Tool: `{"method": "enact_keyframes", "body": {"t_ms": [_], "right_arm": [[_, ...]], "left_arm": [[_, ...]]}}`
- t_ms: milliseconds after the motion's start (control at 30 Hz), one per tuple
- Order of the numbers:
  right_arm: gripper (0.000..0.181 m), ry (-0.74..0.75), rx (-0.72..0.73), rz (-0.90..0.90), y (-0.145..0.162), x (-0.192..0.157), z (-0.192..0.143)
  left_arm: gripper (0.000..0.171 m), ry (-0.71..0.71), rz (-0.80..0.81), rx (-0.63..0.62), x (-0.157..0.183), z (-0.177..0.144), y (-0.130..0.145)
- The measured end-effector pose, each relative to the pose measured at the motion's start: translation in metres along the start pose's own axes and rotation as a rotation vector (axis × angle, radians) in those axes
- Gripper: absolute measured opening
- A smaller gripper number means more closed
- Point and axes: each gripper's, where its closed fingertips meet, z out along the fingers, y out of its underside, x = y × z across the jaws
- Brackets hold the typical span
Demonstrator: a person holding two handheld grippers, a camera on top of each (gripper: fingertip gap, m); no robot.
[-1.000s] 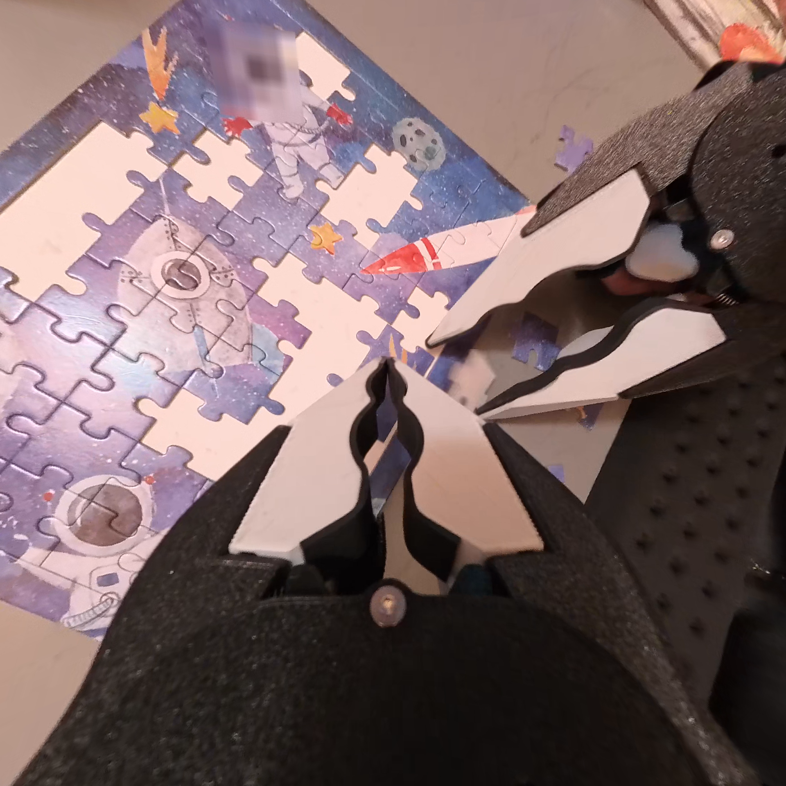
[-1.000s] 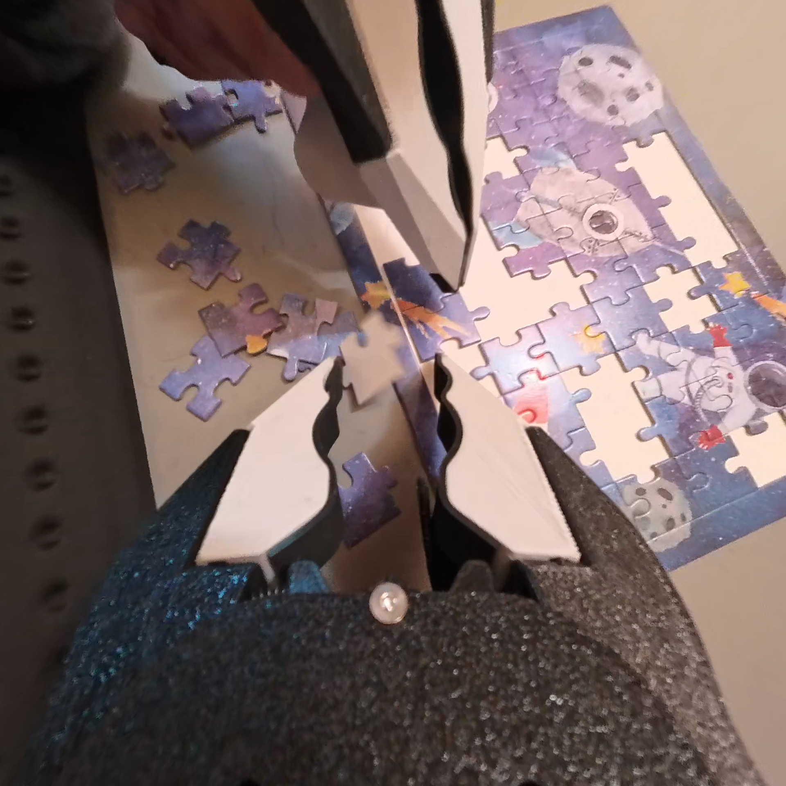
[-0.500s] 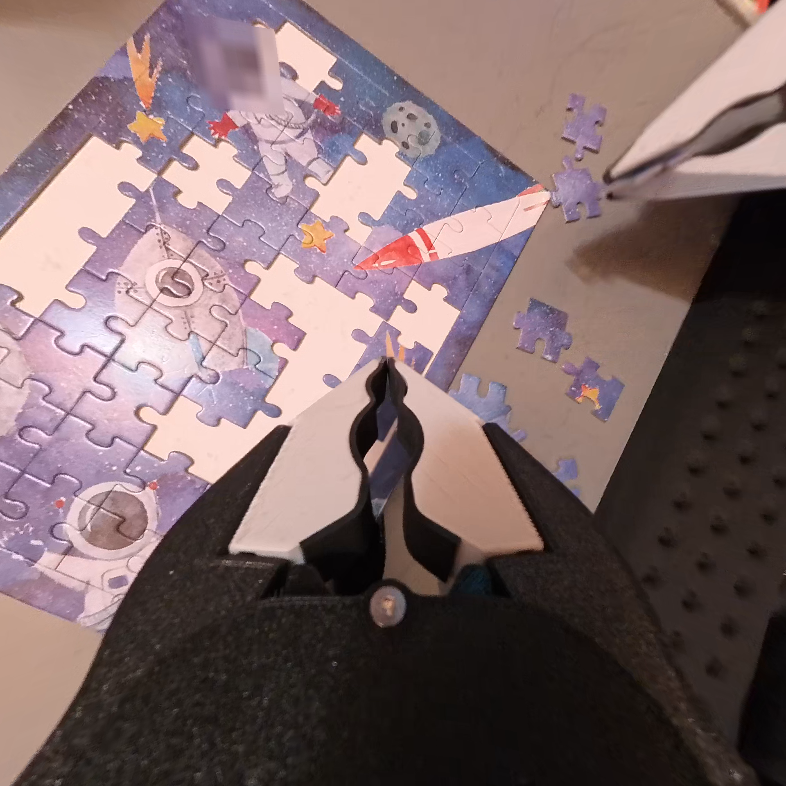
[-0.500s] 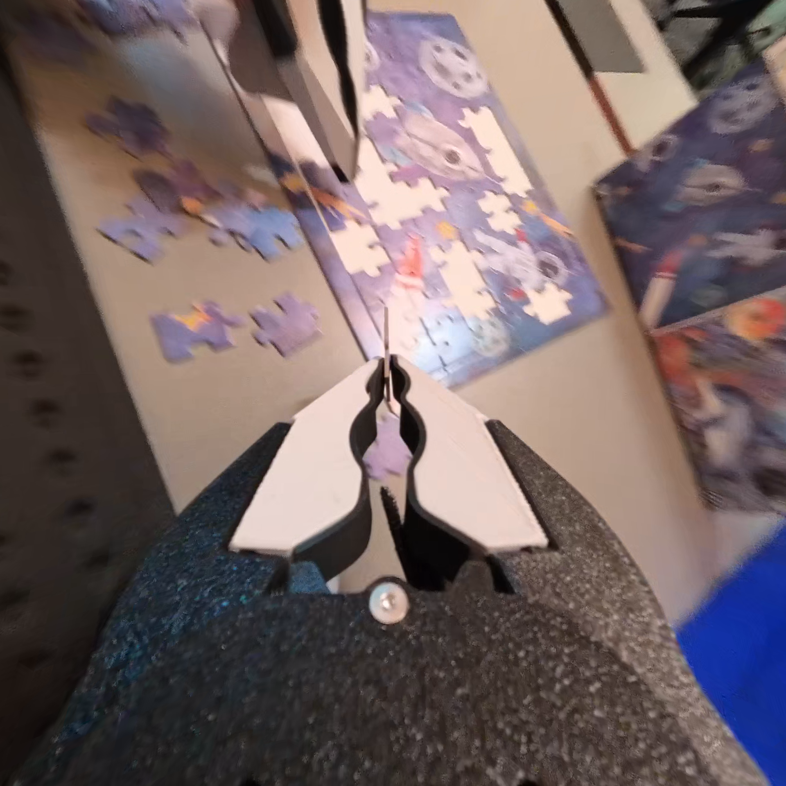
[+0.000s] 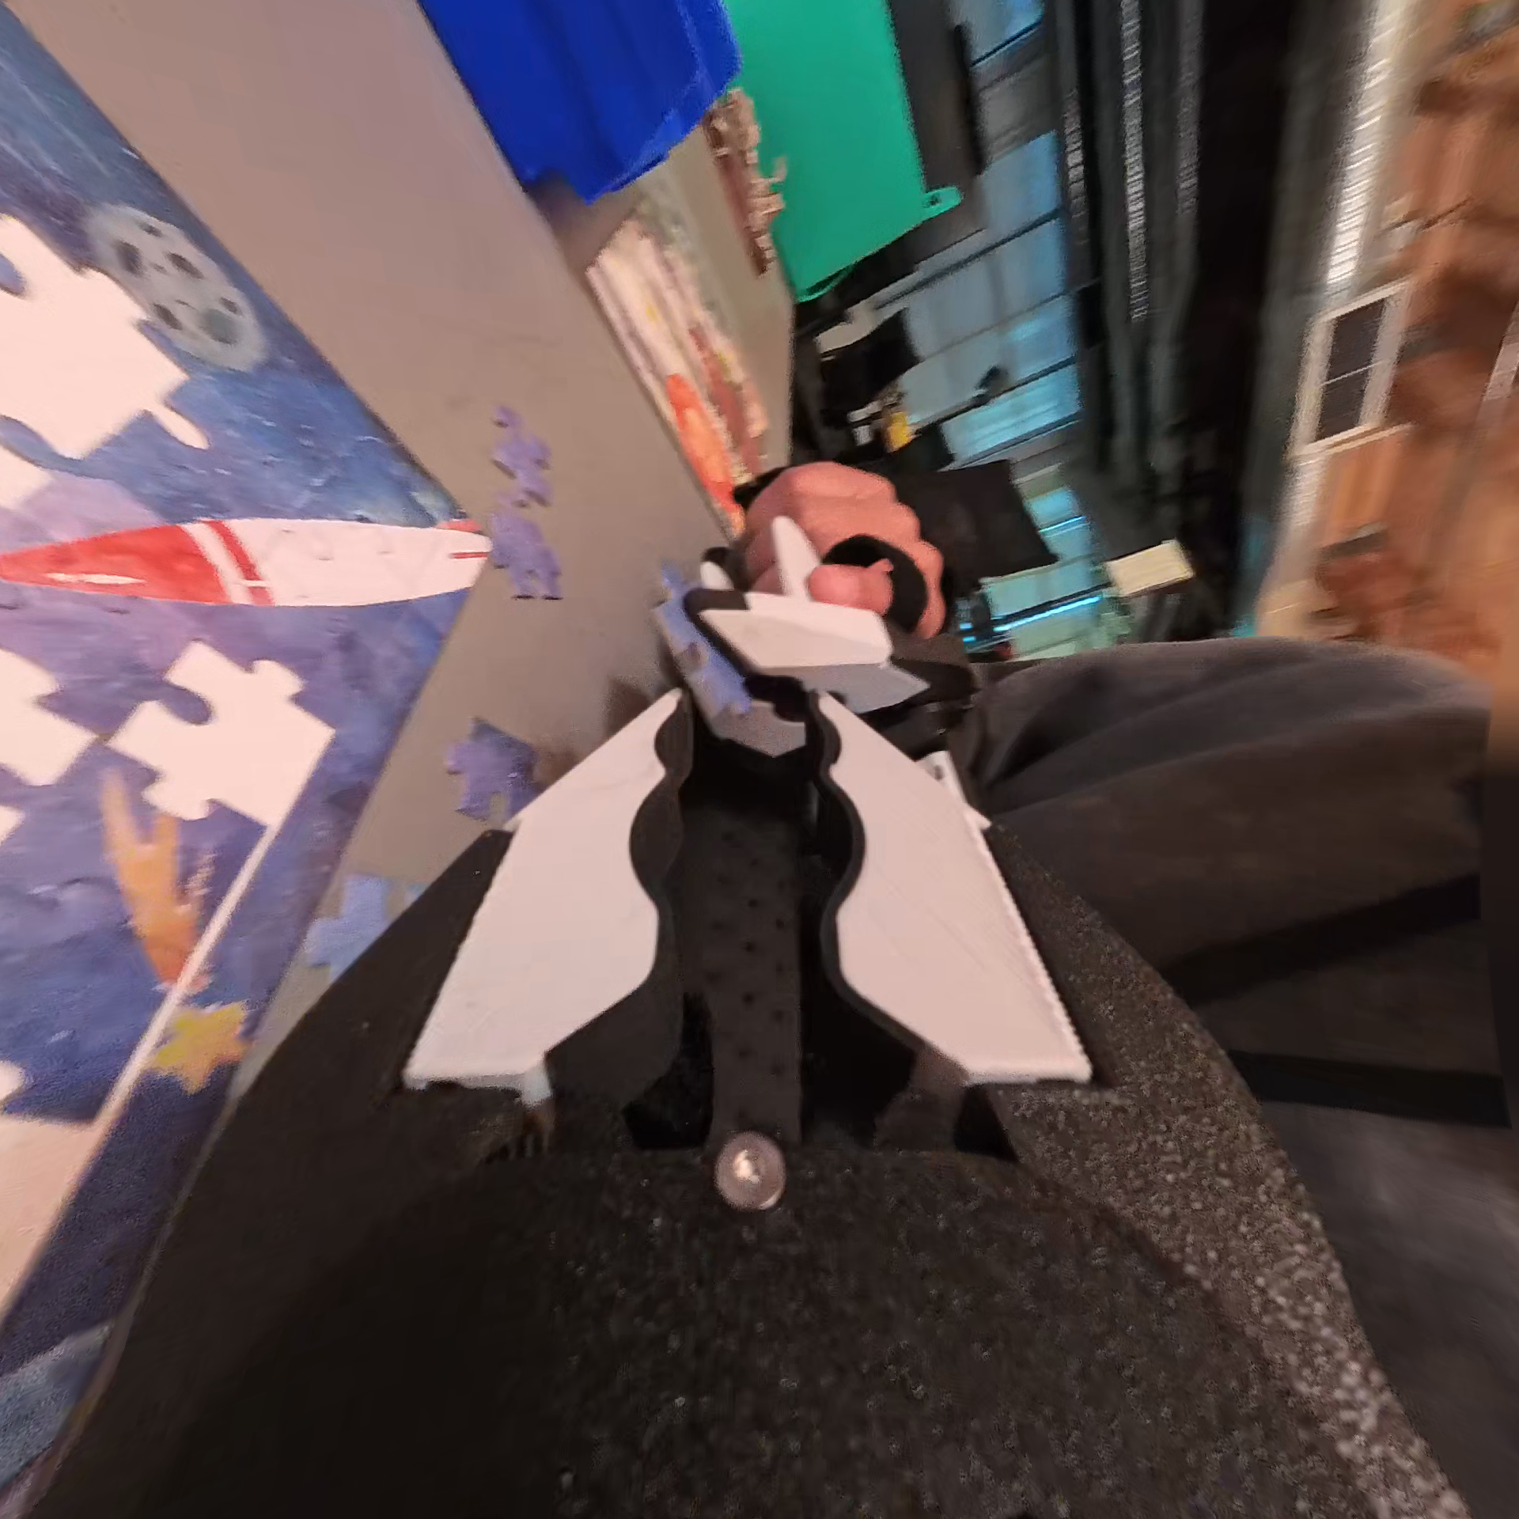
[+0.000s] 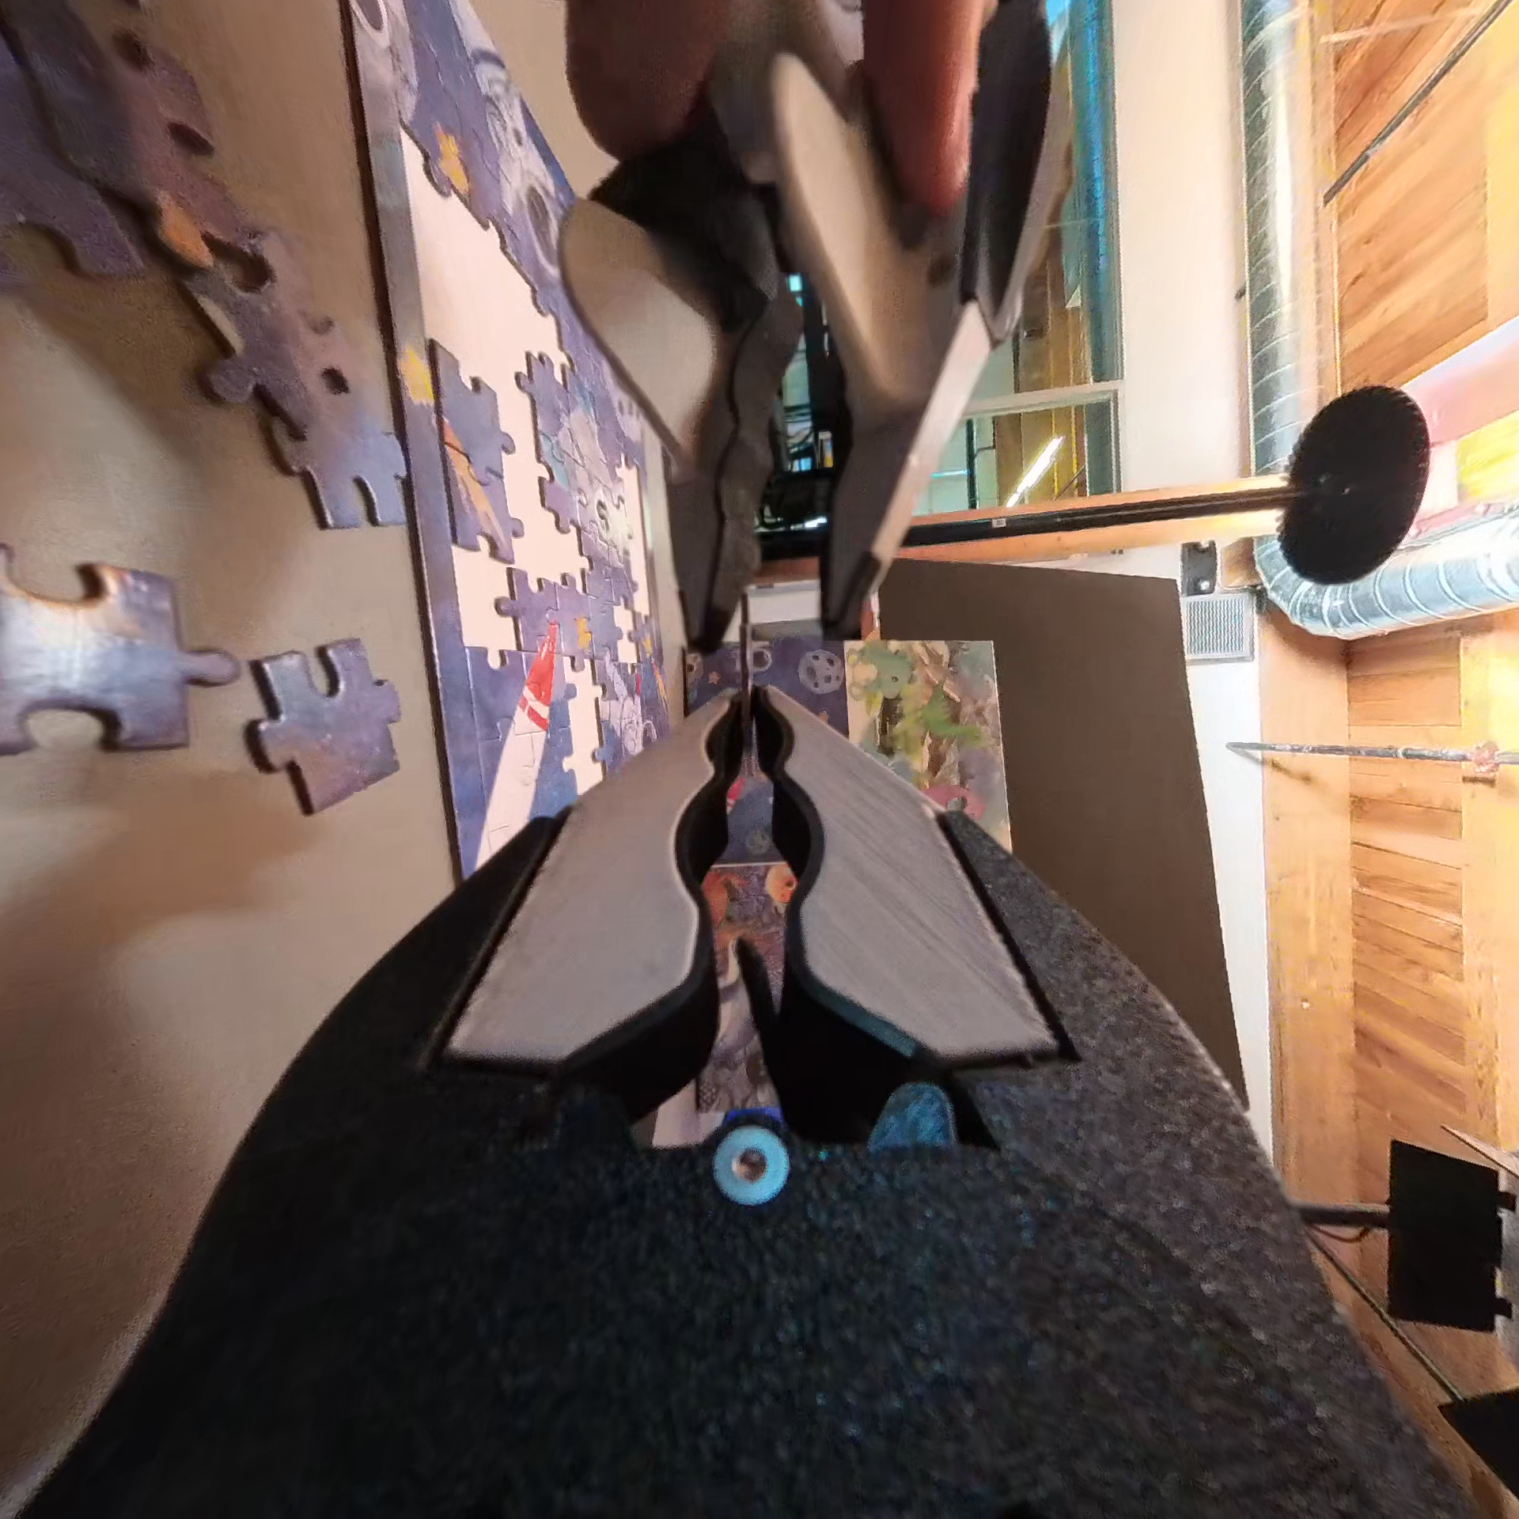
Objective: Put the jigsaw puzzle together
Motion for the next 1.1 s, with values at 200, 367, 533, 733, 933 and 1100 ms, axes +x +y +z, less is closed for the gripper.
{"method": "enact_keyframes", "body": {"t_ms": [200, 367, 533, 733, 933, 1100], "right_arm": [[0.006, 0.027, 0.011, -0.005, 0.0, 0.003, -0.001], [0.051, 0.022, -0.078, 0.185, 0.023, -0.001, 0.006], [0.045, -0.025, -0.127, 0.35, 0.047, -0.003, 0.009], [0.044, -0.062, -0.153, 0.396, 0.052, -0.01, 0.012], [0.039, -0.067, -0.175, 0.37, 0.056, -0.013, 0.013], [0.033, -0.075, -0.18, 0.361, 0.057, -0.016, 0.013]], "left_arm": [[0.004, 0.005, -0.033, 0.014, -0.005, 0.0, -0.001], [0.001, -0.075, 0.005, 0.062, -0.016, -0.014, -0.012], [0.001, -0.209, -0.008, 0.196, -0.04, -0.044, -0.035], [0.001, -0.205, -0.032, 0.243, -0.042, -0.053, -0.041], [0.001, -0.212, -0.024, 0.249, -0.042, -0.055, -0.043], [0.001, -0.212, -0.026, 0.254, -0.043, -0.056, -0.044]]}}
